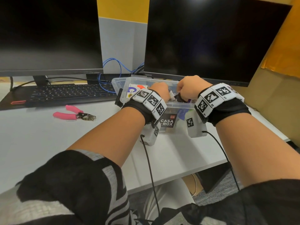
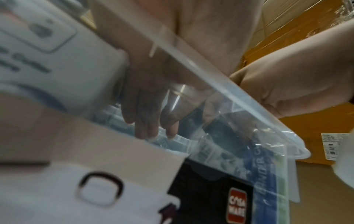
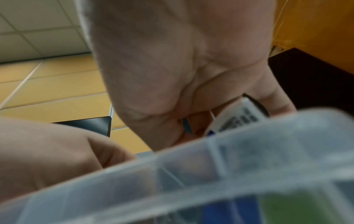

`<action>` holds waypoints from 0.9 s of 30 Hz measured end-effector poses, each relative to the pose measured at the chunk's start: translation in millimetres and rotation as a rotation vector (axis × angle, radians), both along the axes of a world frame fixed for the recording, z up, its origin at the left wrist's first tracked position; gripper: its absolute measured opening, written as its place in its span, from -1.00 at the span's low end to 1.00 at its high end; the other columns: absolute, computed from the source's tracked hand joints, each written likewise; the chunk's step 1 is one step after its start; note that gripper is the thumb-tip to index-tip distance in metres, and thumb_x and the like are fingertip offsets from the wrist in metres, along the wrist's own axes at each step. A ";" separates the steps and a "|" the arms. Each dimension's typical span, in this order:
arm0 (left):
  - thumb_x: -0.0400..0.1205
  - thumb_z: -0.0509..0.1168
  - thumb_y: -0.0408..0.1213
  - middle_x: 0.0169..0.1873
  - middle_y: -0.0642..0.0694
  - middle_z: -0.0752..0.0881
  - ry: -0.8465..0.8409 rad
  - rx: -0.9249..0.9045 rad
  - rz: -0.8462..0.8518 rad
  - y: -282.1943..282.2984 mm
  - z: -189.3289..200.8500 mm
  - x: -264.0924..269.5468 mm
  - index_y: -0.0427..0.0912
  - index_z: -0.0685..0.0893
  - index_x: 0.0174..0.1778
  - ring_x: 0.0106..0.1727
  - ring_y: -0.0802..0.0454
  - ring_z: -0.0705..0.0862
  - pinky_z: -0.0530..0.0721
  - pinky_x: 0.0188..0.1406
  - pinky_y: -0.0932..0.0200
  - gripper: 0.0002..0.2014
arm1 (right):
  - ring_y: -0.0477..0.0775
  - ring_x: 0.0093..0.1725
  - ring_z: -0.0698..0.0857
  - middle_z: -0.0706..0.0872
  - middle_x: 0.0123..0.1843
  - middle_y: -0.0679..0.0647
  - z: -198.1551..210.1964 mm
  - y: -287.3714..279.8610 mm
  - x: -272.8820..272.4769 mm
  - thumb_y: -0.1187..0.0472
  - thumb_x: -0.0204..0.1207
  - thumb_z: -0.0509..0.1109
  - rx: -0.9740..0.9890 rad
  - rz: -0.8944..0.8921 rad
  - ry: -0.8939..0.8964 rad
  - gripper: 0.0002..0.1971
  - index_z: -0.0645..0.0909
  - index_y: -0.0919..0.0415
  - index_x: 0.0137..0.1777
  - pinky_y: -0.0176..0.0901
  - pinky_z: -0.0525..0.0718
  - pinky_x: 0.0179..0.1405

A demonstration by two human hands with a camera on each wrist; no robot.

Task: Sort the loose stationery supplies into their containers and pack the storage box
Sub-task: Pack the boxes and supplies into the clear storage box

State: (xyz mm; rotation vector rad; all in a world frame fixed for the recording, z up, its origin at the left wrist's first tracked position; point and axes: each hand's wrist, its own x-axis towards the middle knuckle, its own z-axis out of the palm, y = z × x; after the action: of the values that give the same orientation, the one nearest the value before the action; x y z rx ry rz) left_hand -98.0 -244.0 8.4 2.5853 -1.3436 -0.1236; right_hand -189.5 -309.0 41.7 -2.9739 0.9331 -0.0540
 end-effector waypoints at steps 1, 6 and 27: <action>0.68 0.15 -0.39 0.31 -0.19 0.61 0.002 0.021 -0.007 -1.6 -1.5 1.5 -0.26 0.64 0.30 0.30 -0.13 0.59 0.54 0.33 0.06 -0.70 | 0.19 0.11 0.62 0.65 0.19 0.16 -1.0 -0.9 0.0 0.30 0.57 0.20 0.004 -0.006 -0.016 -0.71 0.64 0.12 0.22 0.04 0.64 0.18; 0.72 0.14 -0.26 0.36 -0.16 0.58 -0.004 0.151 -0.043 -10.1 -2.8 2.3 -0.21 0.59 0.37 0.34 -0.14 0.56 0.50 0.39 0.00 -0.67 | 0.14 0.00 0.60 0.62 0.02 0.11 -5.0 -3.8 -1.9 0.33 0.52 0.27 0.038 -0.014 -0.077 -0.77 0.65 0.15 0.11 -0.04 0.64 0.04; 0.66 0.18 -0.24 0.06 -0.24 0.72 -0.300 0.379 -0.137 -29.1 -7.9 13.6 -0.26 0.65 0.07 0.09 -0.25 0.69 0.65 0.18 -0.18 -0.78 | 0.09 -0.01 0.53 0.56 -0.02 0.10 -3.1 -13.0 -16.8 0.46 0.43 0.37 0.257 -0.029 -0.270 -0.81 0.58 0.28 0.01 -0.13 0.53 -0.13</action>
State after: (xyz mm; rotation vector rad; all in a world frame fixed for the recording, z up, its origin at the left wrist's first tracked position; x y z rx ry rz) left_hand -84.4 -273.1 0.4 2.9091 -1.7533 -0.0122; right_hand -206.3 -322.0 38.6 -2.6351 0.8743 -0.3031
